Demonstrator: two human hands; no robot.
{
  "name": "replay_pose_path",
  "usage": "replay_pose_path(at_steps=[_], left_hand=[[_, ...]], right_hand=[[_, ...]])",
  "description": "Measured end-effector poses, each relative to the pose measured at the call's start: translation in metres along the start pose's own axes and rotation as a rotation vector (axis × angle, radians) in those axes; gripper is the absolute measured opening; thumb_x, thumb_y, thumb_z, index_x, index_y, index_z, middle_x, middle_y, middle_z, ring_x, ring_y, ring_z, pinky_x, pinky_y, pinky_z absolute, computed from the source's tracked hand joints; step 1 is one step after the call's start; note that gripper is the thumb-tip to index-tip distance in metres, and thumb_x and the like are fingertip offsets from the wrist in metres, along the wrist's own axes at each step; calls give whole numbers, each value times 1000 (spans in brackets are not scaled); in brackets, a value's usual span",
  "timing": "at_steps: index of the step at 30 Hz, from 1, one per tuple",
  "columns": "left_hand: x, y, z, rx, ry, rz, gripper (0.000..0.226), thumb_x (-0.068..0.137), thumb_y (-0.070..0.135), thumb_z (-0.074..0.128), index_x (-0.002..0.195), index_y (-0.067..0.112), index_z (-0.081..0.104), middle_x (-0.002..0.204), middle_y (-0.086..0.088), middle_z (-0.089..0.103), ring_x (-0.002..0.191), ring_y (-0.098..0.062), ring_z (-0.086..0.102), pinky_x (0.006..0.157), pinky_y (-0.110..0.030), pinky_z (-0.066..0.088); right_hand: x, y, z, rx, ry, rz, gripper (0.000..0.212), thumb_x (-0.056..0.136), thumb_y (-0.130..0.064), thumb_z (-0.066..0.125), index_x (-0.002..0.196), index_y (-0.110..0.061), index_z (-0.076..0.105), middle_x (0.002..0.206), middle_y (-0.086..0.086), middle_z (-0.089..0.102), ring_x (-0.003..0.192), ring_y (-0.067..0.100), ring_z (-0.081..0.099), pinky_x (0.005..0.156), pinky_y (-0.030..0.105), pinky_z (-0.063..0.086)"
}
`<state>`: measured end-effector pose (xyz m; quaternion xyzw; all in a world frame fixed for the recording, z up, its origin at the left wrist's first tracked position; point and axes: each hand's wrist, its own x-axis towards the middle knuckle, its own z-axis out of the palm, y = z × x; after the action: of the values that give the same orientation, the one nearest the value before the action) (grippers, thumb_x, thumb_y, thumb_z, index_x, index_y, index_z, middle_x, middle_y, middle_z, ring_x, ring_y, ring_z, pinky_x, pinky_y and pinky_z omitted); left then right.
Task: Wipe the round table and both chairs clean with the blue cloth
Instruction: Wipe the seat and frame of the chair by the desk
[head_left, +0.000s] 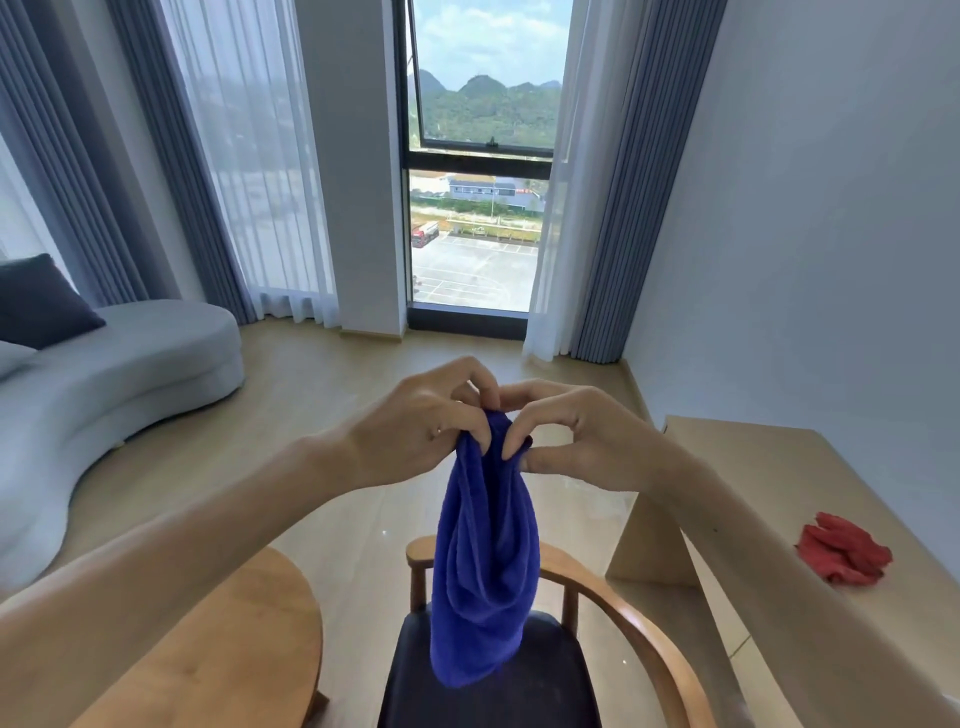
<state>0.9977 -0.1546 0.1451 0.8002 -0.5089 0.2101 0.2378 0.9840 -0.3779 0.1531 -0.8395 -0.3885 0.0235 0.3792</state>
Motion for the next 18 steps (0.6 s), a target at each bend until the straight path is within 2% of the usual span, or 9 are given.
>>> replay_pose_path(at_steps=[3,7,9,12,14,16,18], left_hand=[[1,0,1,-6,-12,-16,30,78,-19,59,77,7,74,105,-15,56,87,-23,65,68,-32,57],[3,-1,-2,11,-11,-48,25,79,-13,63,76,10,74,104,-9,54,91,-19,60,73,-23,54],[2,-3,-5,17,0,-80,23,80,-10,66,76,11,74,103,-5,51,91,-19,58,75,-17,50],[1,-4,-7,18,-4,-100,23,80,-8,68,76,14,73,104,-2,50,91,-16,55,78,-15,47],[3,-4,-5,12,-22,-92,22,81,-6,68,76,15,74,102,3,45,91,-11,52,78,-12,44],[4,-3,-5,3,-45,-73,20,83,-2,68,75,16,74,100,7,41,91,-5,47,78,-13,43],[4,-5,-6,9,-72,-68,21,84,0,68,75,18,74,97,7,40,90,-6,45,76,-18,45]], right_hand=[[2,-2,2,-98,-25,33,16,82,0,68,93,-10,73,119,-3,62,104,15,60,95,36,49],[0,-4,1,-152,38,20,18,83,4,65,93,-9,73,110,1,65,96,11,61,87,23,52],[-3,-6,2,-122,25,5,19,83,4,65,92,-11,73,119,1,60,102,11,59,89,23,51],[-4,-9,10,-125,-25,-42,17,83,-1,69,89,-16,73,144,-2,38,123,7,46,100,23,43],[-2,-11,15,-156,-9,-76,15,81,-2,71,88,-15,74,149,0,28,131,12,38,104,26,40],[1,-12,17,-220,14,-90,14,80,-3,71,87,-14,74,150,2,28,133,16,35,104,33,42],[4,-10,16,-285,4,-87,12,82,-4,70,88,-13,74,144,3,37,128,17,40,101,35,43]])
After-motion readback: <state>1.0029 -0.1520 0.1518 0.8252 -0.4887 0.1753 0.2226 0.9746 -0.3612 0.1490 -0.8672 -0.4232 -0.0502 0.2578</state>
